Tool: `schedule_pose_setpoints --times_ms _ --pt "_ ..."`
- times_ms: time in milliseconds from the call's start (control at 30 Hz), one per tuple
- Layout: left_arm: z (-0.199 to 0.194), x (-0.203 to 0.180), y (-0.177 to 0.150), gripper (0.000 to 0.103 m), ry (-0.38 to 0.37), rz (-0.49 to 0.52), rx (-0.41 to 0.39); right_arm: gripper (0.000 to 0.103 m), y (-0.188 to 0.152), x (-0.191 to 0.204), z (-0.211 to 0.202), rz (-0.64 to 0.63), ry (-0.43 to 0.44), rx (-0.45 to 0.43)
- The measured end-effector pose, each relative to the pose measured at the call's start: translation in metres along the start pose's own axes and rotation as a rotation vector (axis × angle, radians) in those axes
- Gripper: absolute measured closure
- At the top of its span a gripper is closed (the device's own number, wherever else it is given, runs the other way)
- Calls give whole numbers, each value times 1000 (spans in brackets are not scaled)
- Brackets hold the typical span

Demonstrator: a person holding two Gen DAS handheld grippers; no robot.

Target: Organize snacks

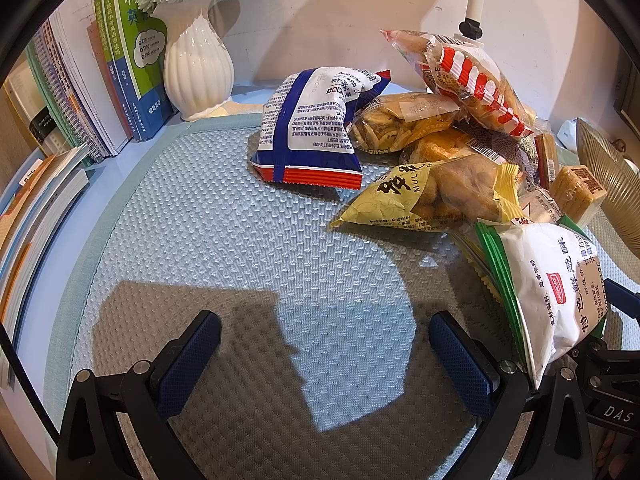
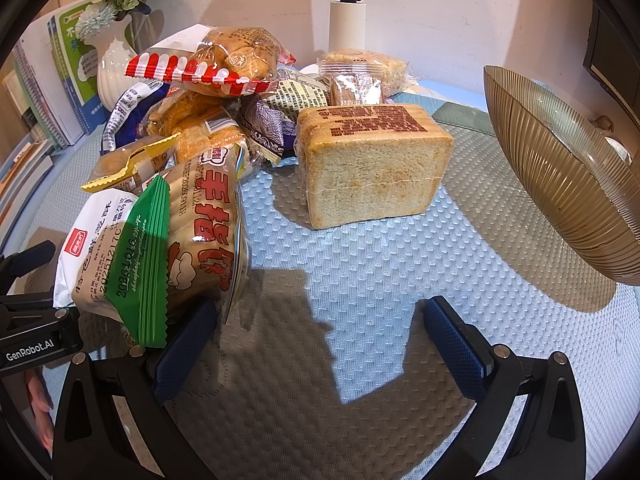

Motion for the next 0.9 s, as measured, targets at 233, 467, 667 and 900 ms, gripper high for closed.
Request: schedule_pose_setpoints --times_ms 233,467,667,900 --pt "0 0 0 0 0 0 0 0 0 0 0 1 0 0" --pt "0 0 0 0 0 0 0 0 0 -1 1 -1 -6 1" --pt "0 0 0 0 -1 0 0 0 0 0 1 0 -5 2" --pt "-17 4 -19 0 -87 93 61 0 -25 -4 -27 -45 138 2"
Point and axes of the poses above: each gripper's, at about its wrist camera, not at the fingertips, and z roughly the way its jaws point, x to its left, y to its top, the point moved 9 cm from there along z, roughly the way its jaws point, and after that the axes turned 2 degrees about -y, right-handed, at the moved point
